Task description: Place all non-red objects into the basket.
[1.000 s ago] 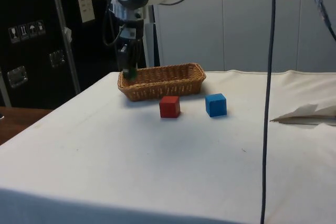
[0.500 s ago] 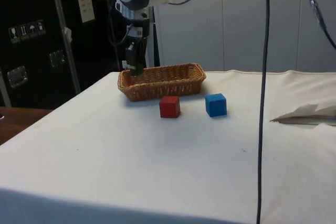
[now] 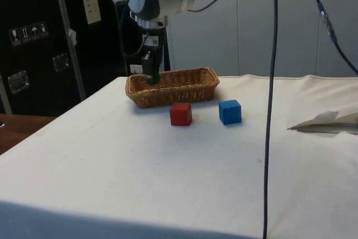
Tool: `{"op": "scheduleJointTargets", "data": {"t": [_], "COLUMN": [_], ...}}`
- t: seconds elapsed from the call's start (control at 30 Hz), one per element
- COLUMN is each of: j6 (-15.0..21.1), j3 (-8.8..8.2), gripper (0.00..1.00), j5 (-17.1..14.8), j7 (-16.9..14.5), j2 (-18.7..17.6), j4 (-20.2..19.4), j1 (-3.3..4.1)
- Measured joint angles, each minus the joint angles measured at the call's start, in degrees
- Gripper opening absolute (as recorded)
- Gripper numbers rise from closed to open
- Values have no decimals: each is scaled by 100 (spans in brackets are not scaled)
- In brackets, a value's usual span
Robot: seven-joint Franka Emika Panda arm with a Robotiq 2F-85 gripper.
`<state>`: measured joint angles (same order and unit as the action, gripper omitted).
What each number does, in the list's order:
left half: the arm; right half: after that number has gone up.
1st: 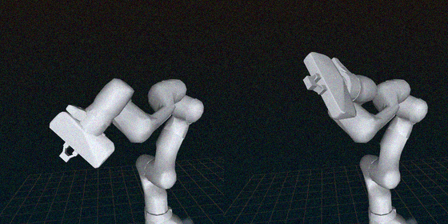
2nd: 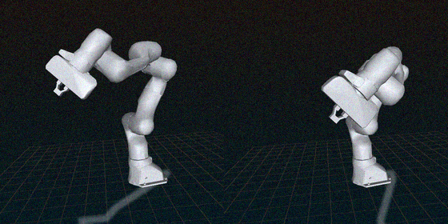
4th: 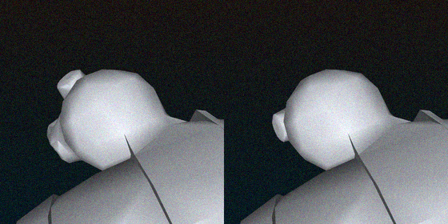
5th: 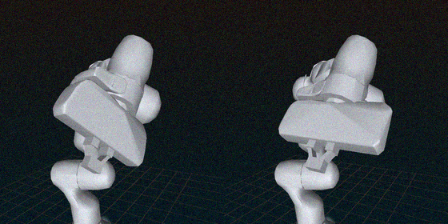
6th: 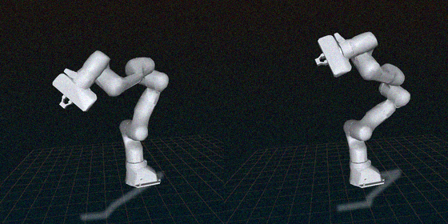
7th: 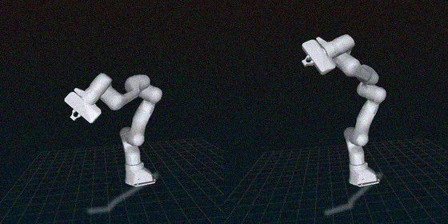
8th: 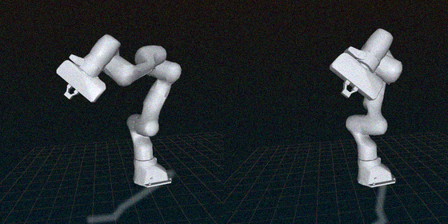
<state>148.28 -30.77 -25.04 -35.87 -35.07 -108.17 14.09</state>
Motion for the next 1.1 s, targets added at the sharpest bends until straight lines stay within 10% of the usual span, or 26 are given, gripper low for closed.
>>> {"op": "scheduleJointTargets", "data": {"t": [0.7, 0.97, 1.1], "j6": [-57, -97, -97], "j3": [-160, -172, -172], "gripper": [6, 92, 100], "j5": [-435, -504, -504], "j7": [-258, -327, -327], "j2": [-722, -762, -762], "j4": [556, 613, 619], "j1": [-97, -126, -126]}}
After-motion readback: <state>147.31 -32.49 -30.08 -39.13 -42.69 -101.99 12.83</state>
